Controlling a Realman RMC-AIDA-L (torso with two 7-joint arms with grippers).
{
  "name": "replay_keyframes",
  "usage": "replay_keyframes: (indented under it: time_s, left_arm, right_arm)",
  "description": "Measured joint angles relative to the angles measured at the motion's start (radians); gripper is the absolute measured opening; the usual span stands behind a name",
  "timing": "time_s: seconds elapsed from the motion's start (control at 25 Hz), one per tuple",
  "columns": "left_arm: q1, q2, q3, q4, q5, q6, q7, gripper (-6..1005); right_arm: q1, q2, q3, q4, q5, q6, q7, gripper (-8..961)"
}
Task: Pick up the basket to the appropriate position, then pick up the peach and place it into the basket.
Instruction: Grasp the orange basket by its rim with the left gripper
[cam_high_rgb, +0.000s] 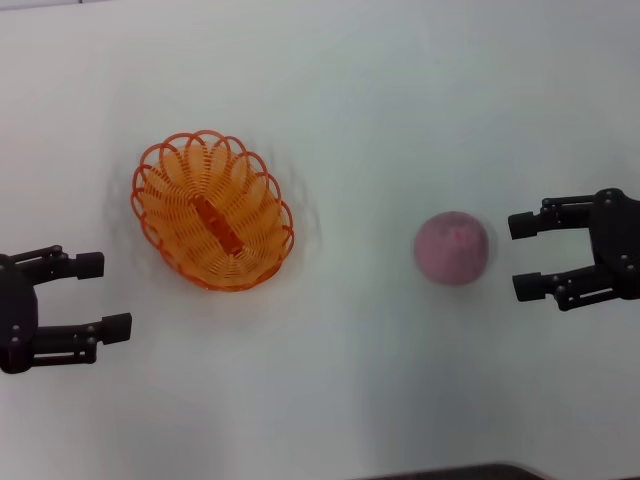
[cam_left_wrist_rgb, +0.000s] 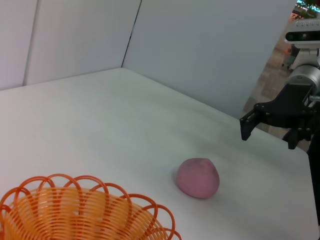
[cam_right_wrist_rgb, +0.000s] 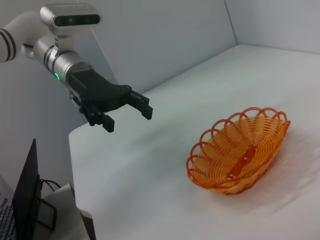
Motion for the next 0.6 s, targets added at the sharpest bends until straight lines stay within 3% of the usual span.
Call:
replay_keyframes:
  time_s: [0.36,0.6]
  left_arm:
    - [-0.001,-0.001,0.005,0.065,0.0,0.022,-0.048,875]
    - [-0.054,0.002,0.004,0.184,0.0,0.061,-0.149,875]
  right_arm:
    - [0.01,-0.001,-0.001,0.0,-0.001,0.0,0.006,870]
    - [0.022,-0.002,-0.001,0.0,-0.001,0.001,0.006,869]
